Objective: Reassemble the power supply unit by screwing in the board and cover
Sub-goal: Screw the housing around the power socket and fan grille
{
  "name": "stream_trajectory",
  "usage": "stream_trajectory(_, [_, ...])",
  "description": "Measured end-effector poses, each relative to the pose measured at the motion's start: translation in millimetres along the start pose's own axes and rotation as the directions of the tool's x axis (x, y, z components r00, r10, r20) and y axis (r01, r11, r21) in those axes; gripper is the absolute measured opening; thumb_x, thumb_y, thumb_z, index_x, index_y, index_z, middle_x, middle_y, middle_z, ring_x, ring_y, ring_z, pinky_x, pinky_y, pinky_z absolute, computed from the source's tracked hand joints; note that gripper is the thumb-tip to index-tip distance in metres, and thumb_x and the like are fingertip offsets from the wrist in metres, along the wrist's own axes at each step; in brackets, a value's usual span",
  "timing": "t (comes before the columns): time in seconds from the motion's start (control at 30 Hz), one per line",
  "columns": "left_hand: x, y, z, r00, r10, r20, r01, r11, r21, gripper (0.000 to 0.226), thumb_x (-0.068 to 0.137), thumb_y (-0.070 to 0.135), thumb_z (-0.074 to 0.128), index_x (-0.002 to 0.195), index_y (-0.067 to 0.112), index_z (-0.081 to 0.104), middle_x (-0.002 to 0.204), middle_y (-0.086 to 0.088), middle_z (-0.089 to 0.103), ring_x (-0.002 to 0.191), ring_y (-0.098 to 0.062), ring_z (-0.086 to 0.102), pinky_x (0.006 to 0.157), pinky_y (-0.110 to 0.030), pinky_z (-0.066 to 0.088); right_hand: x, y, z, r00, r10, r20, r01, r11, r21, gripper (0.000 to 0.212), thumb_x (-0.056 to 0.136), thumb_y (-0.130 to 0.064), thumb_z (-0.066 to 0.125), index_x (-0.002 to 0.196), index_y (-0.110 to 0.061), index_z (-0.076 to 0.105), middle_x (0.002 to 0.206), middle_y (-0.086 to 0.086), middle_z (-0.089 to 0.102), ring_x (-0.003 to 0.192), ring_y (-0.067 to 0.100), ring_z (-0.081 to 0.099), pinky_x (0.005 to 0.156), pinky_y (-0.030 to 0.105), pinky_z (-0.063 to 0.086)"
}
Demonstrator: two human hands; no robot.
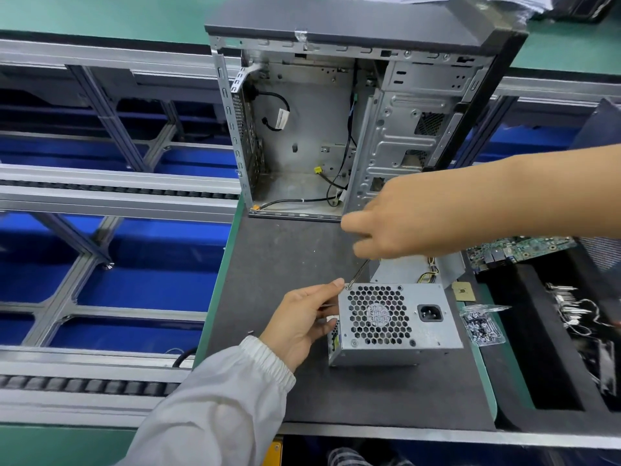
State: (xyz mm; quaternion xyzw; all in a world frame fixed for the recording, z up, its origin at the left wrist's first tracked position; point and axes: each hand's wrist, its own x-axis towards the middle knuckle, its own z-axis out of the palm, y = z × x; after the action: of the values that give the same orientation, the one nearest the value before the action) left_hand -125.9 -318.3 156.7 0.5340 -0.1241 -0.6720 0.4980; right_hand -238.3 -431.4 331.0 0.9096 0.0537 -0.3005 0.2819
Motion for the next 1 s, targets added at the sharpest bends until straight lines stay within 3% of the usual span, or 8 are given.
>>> stream_trajectory(0.17, [-0.5, -1.5, -1.1, 1.000, -0.001, 0.015, 0.001, 1.000, -0.016, 0.022, 0.086, 0.025, 0.073, 0.067, 0.016, 0.077, 0.068, 0.001, 0.069, 0.054, -0.007, 0.059, 0.048, -0.018, 0.045, -1.3, -3.2, -8.5, 0.984, -0.128, -0.126, 0.094, 0.964, -0.249, 0.009, 0.069, 0.002, 0.058, 0.071, -0.008, 0.057, 0.069, 0.005, 0.035, 0.045, 0.019, 0.038, 0.038, 0.027, 0.028])
stream_trajectory(0.3, [-0.3, -2.5, -0.1, 1.000, 0.013, -0.001, -0.013, 1.000, -0.013, 0.020, 0.086, 0.024, 0.073, 0.069, 0.015, 0.077, 0.067, 0.002, 0.069, 0.054, -0.005, 0.060, 0.054, -0.019, 0.046, 5.7, -12.7, -3.8, 0.989, 0.127, 0.074, -0.140, 0.969, 0.205, 0.015, 0.087, -0.015, 0.051, 0.072, -0.012, 0.050, 0.069, 0.003, 0.049, 0.051, 0.022, 0.042, 0.048, 0.030, 0.039])
stream_trajectory(0.4, [-1.5, -2.8, 0.3, 1.000, 0.026, -0.005, -0.026, 1.000, -0.012, 0.018, 0.087, 0.023, 0.072, 0.072, 0.014, 0.077, 0.068, 0.002, 0.070, 0.052, -0.005, 0.059, 0.059, -0.021, 0.046, 9.7, -3.9, -4.6, 0.856, 0.238, 0.459, -0.515, 0.477, 0.712, 0.036, 0.092, -0.023, 0.054, 0.059, -0.011, 0.053, 0.057, 0.004, 0.054, 0.042, 0.017, 0.043, 0.044, 0.022, 0.038])
stream_trajectory(0.53, [-3.6, -3.2, 3.3, 0.998, 0.053, -0.024, -0.052, 0.999, 0.015, 0.018, 0.088, 0.025, 0.071, 0.074, 0.014, 0.077, 0.070, 0.002, 0.071, 0.054, -0.004, 0.058, 0.060, -0.021, 0.047, 15.6, 13.5, -3.2, 0.724, 0.020, 0.690, -0.684, -0.114, 0.721, 0.035, 0.098, -0.016, 0.050, 0.071, 0.004, 0.059, 0.058, 0.007, 0.050, 0.032, 0.007, 0.030, 0.029, 0.014, 0.023])
stream_trajectory(0.6, [-4.5, -3.5, 5.1, 0.997, 0.062, -0.037, -0.061, 0.998, 0.025, 0.018, 0.088, 0.026, 0.071, 0.076, 0.015, 0.077, 0.073, 0.001, 0.073, 0.057, -0.005, 0.059, 0.061, -0.021, 0.048, 13.8, 17.3, -7.7, 0.730, -0.012, 0.683, -0.683, 0.004, 0.730, 0.034, 0.097, -0.024, 0.054, 0.082, 0.005, 0.060, 0.060, 0.007, 0.051, 0.035, 0.009, 0.034, 0.030, 0.014, 0.026])
stream_trajectory(0.77, [-6.0, -4.2, 5.6, 0.997, 0.059, -0.049, -0.058, 0.998, 0.022, 0.022, 0.088, 0.027, 0.071, 0.070, 0.017, 0.078, 0.077, -0.001, 0.074, 0.061, -0.007, 0.060, 0.062, -0.023, 0.048, 11.4, 3.8, -17.5, 0.940, 0.063, 0.335, -0.186, 0.919, 0.348, 0.039, 0.087, -0.035, 0.063, 0.106, -0.003, 0.057, 0.099, 0.015, 0.062, 0.079, 0.029, 0.057, 0.049, 0.027, 0.034])
stream_trajectory(0.9, [-7.1, -4.2, 4.1, 0.998, 0.054, -0.041, -0.053, 0.998, 0.028, 0.024, 0.088, 0.026, 0.071, 0.067, 0.016, 0.076, 0.065, 0.003, 0.067, 0.049, -0.004, 0.053, 0.053, -0.019, 0.045, 0.3, 1.5, -23.3, 0.972, -0.232, -0.034, 0.208, 0.921, -0.329, 0.014, 0.077, 0.000, 0.057, 0.080, -0.012, 0.062, 0.072, 0.001, 0.046, 0.056, 0.017, 0.044, 0.045, 0.027, 0.031])
stream_trajectory(1.0, [-7.0, -3.7, 4.3, 0.997, 0.063, -0.038, -0.062, 0.998, 0.024, 0.022, 0.089, 0.023, 0.070, 0.069, 0.014, 0.076, 0.068, 0.001, 0.069, 0.050, -0.005, 0.055, 0.052, -0.019, 0.045, -0.3, -5.8, -23.2, 0.978, -0.207, -0.035, 0.178, 0.906, -0.384, 0.014, 0.072, 0.002, 0.058, 0.075, -0.011, 0.063, 0.064, 0.002, 0.040, 0.047, 0.018, 0.037, 0.043, 0.025, 0.027])
